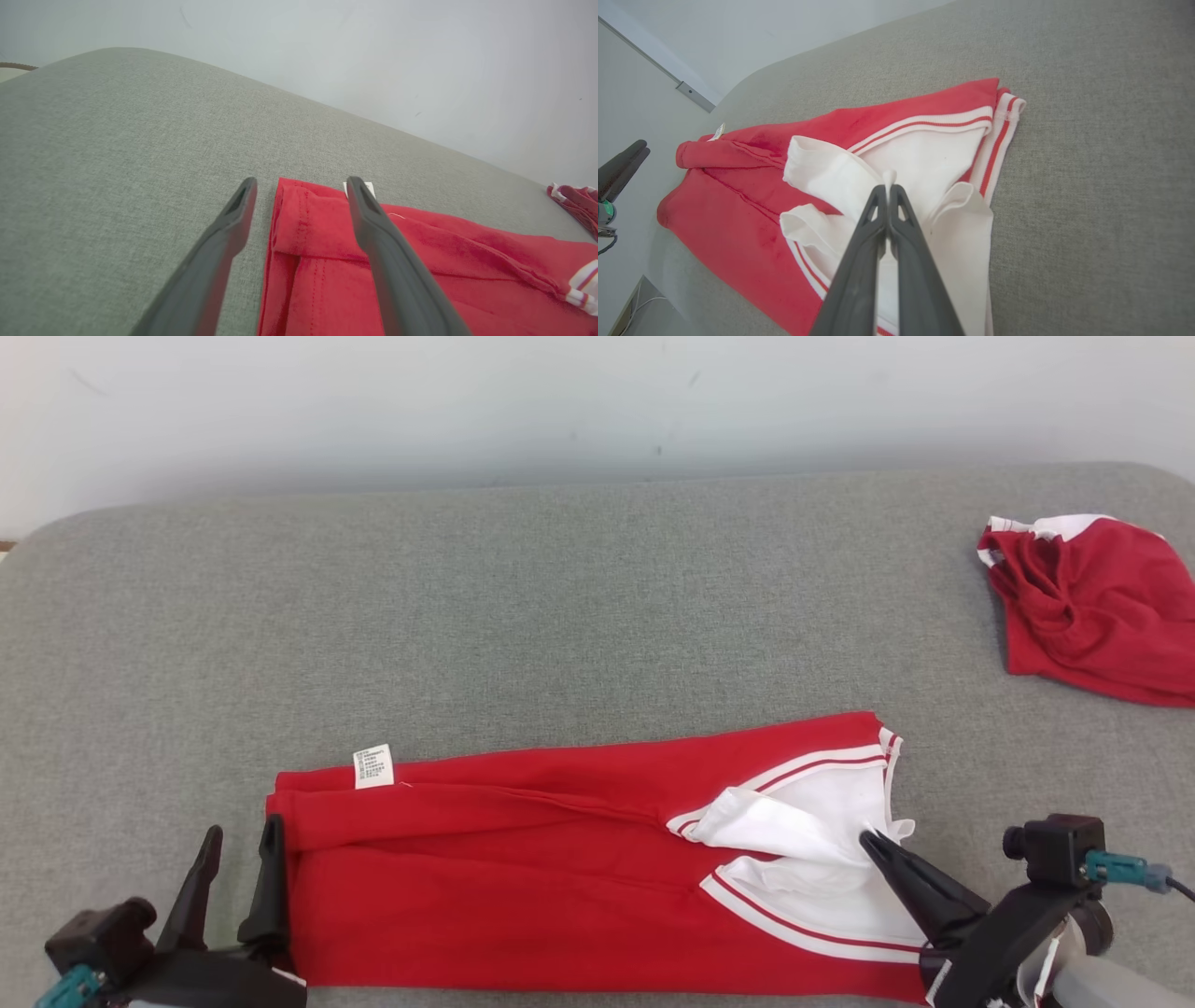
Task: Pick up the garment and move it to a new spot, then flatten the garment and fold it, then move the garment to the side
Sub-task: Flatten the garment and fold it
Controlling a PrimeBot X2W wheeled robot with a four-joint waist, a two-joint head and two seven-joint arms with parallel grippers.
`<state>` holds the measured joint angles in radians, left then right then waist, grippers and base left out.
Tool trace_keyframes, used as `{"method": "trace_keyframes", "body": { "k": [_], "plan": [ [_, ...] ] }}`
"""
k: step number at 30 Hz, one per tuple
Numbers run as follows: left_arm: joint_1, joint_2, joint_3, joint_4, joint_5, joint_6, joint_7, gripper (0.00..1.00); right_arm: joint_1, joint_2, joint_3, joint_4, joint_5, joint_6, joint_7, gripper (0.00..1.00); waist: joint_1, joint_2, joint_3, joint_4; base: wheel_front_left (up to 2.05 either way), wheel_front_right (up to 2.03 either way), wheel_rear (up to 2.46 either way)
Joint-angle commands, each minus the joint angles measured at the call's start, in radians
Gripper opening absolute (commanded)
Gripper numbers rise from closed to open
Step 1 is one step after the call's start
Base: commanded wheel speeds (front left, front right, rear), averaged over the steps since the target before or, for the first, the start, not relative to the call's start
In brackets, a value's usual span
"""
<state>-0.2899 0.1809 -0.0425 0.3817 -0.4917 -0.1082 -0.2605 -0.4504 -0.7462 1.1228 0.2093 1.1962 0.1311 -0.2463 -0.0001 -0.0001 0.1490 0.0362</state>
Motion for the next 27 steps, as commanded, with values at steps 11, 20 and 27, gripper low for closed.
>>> {"method": "trace_keyframes", "body": {
  "k": [11,20,27],
  "plan": [
    [0.103,-0.052,0.056,-0.090,0.062,-0.003,-0.003,1.00,0.033,0.037,0.028,0.098,-0.013,-0.001,-0.010,0.26,0.0001,0.0001,-0.046,0.012,0.00,0.00,0.00],
    [0.163,-0.078,0.104,-0.140,0.102,0.002,-0.003,1.00,0.072,0.072,-0.100,0.109,-0.033,-0.001,-0.020,1.00,0.0001,0.0001,-0.081,0.013,0.00,0.00,0.00],
    [0.205,-0.095,0.134,-0.195,0.169,0.023,-0.003,1.00,0.132,0.117,-0.271,0.165,-0.154,-0.001,-0.019,1.00,0.0001,0.0001,-0.094,0.025,0.00,0.00,0.00]
  ]
}}
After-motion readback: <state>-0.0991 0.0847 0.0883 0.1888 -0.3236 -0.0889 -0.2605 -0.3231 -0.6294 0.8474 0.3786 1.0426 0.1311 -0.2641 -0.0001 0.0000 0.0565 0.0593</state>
